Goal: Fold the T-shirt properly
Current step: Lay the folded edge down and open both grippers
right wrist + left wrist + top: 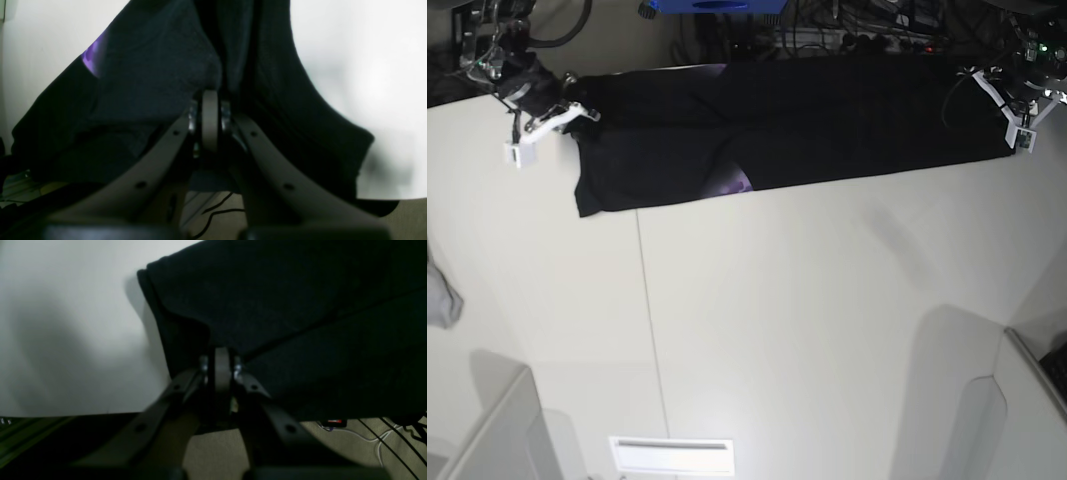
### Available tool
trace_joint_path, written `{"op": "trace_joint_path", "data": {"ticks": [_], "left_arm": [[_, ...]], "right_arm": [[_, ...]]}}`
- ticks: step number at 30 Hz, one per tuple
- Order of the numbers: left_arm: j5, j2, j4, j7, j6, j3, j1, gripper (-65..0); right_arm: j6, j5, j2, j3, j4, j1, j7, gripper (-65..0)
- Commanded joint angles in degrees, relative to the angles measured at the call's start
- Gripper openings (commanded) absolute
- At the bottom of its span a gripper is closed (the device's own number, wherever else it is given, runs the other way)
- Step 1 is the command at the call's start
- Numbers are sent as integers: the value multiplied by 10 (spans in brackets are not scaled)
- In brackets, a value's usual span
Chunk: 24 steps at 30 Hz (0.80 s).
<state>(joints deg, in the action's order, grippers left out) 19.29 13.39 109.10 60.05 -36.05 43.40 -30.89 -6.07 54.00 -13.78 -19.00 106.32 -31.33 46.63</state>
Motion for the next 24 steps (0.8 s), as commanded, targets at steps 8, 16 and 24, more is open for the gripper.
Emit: {"op": "trace_joint_path", "data": {"ticks": [8, 16, 24], "left_arm": [[0, 10, 8, -5, 3, 7, -6, -650], [6, 10, 22, -5, -1, 105, -2, -306], [74, 0, 18, -2, -39, 143, -1, -594]], "right_arm": [[-5, 7, -6, -7, 6, -8, -10, -608], [-5, 7, -9, -8, 24, -8, -48, -422], [-11, 6, -13, 33, 76, -4, -98, -462]]}}
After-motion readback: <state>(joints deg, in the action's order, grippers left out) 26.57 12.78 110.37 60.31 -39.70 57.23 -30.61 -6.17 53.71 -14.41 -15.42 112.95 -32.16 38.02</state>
